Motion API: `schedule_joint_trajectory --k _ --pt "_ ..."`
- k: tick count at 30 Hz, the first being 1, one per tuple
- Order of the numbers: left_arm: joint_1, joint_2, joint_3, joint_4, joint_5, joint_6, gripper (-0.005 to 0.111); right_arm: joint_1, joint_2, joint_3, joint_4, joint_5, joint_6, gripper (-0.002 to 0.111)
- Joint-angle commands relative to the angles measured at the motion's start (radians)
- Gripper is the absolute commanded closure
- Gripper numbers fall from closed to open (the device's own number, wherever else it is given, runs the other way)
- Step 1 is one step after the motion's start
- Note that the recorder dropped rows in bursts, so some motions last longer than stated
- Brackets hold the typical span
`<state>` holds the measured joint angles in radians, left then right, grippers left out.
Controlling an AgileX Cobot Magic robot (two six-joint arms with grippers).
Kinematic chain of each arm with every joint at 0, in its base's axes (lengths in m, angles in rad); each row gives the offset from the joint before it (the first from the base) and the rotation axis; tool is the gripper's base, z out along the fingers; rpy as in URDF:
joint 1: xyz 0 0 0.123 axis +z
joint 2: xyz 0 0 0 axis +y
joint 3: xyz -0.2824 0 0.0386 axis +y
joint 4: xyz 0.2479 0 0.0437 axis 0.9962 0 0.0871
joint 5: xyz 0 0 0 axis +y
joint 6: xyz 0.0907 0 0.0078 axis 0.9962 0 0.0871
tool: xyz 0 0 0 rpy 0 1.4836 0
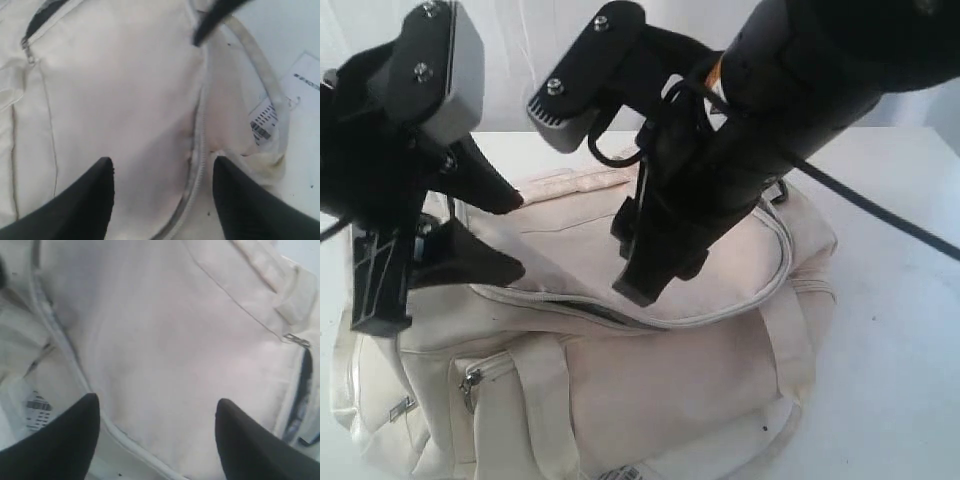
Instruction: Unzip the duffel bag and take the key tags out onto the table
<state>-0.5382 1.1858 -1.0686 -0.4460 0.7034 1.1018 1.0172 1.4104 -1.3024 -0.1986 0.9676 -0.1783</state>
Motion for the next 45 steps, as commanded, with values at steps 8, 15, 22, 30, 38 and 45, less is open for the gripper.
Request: schedule_joint_trajectory --k 8,15,22,30,38,45 --pt "-0.072 -0.008 0.17 -0.1 -0.242 0.29 0.045 -0.002 -0.012 -0.002 -0.135 0.017 0.136 0.046" --pt "-0.072 -0.008 0.17 -0.1 -0.24 0.285 0.045 -0.002 -0.012 -0.002 -0.135 0.056 0.136 0.046" --pt "-0.072 0.002 0.17 -0.238 -0.301 0.285 0.045 -0.002 -0.012 -0.002 -0.135 0.056 0.136 0.046" --pt "-0.072 0.063 0.17 -0.263 -0.281 0.285 0.045 -0.002 -0.012 -0.002 -0.135 0.052 0.136 0.046" --pt "-0.072 0.084 0.17 -0.263 -0.293 0.285 0.046 -0.002 -0.012 -0.002 -0.135 0.052 0.136 0.046" --pt "-0.072 0.084 0.17 -0.263 -0.293 0.285 0.073 -0.002 -0.012 -0.002 -0.135 0.052 0.136 0.046"
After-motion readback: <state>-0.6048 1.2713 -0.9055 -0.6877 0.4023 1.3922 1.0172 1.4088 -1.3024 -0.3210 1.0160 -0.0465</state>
